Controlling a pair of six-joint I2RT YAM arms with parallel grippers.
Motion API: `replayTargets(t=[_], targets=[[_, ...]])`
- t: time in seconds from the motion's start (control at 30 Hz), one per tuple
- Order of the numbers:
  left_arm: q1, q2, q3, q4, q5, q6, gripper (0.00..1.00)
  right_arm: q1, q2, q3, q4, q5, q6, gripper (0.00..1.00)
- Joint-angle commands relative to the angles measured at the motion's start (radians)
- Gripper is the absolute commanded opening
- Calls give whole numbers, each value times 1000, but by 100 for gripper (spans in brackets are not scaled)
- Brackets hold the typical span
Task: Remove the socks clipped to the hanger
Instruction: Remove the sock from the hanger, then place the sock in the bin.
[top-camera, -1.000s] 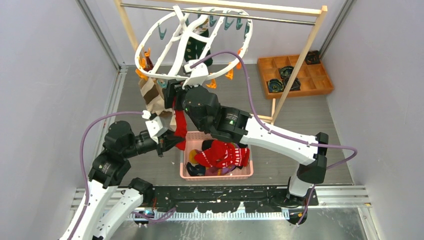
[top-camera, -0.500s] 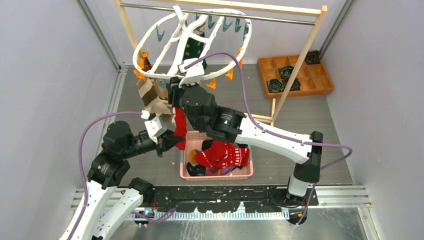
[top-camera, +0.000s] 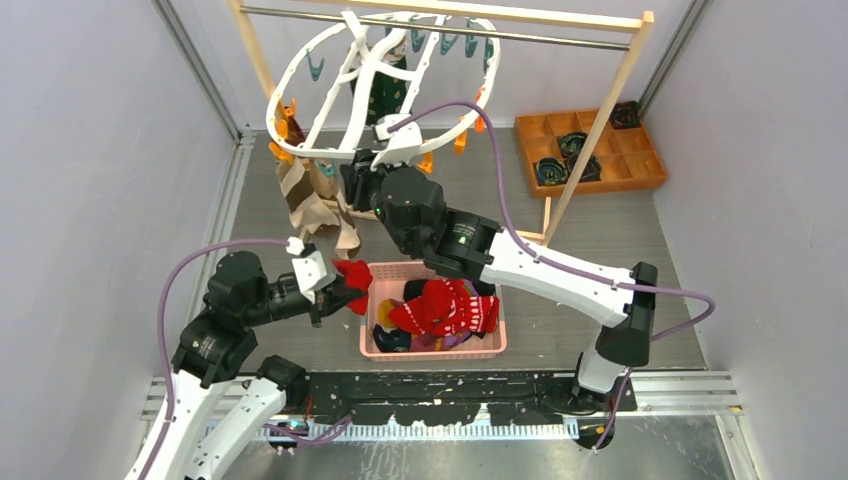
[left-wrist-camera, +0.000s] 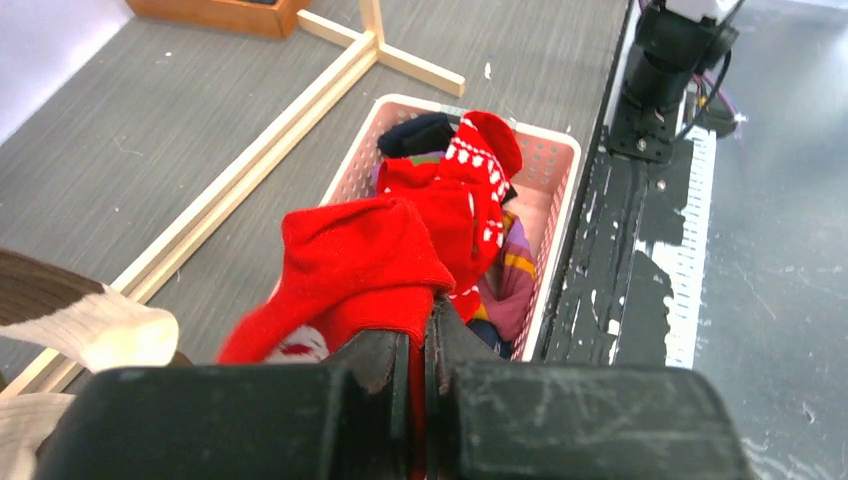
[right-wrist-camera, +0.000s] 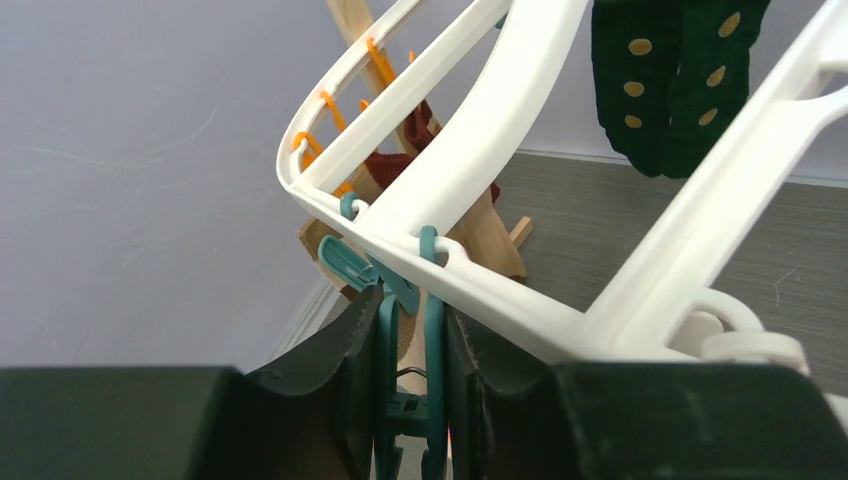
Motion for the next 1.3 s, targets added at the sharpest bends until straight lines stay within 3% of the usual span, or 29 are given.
replayTargets(t=[0.0, 0.1, 0.2, 0.33, 0.53, 0.77, 0.87, 0.93, 1.0, 1.03, 1.07, 1.13, 1.17, 1.27], targets=[[-4, -13, -34, -55, 78, 123, 0, -2, -106, -62, 40, -86, 64, 26], [-5, -4, -58, -79, 115, 212, 0, -2, -175, -138, 14, -143, 106, 68], [-10, 10, -65, -86, 126, 255, 0, 1, -263, -261, 4, -227, 148, 84], [-10, -4, -60, -74, 139, 271, 0, 6, -416, -486, 30, -395, 226, 88], [-12, -19, -63, -34, 159, 253, 0, 20, -572, -788, 263, -692, 351, 89], [-12, 3, -17, -24, 170, 256, 0, 25, -473, -812, 407, -775, 449, 73], [-12, -12, -7, -24, 163, 268, 0, 24, -445, -808, 439, -783, 485, 54], [-12, -21, -5, -27, 158, 268, 2, 17, -447, -819, 453, -770, 507, 34], [-12, -28, -2, -42, 144, 268, 22, -3, -469, -837, 436, -738, 527, 11], [-12, -30, -1, -53, 131, 263, 37, -11, -485, -848, 410, -709, 532, 3], [-12, -33, 2, -64, 114, 256, 49, -19, -504, -856, 355, -686, 529, 1], [-12, -38, 6, -82, 63, 212, 93, -28, -536, -861, 254, -590, 497, 1], [-12, -37, 8, -93, 29, 175, 99, -29, -546, -861, 190, -555, 482, 1], [-11, -18, 23, -164, -54, 117, 100, -40, -538, -892, 76, -498, 454, 1]])
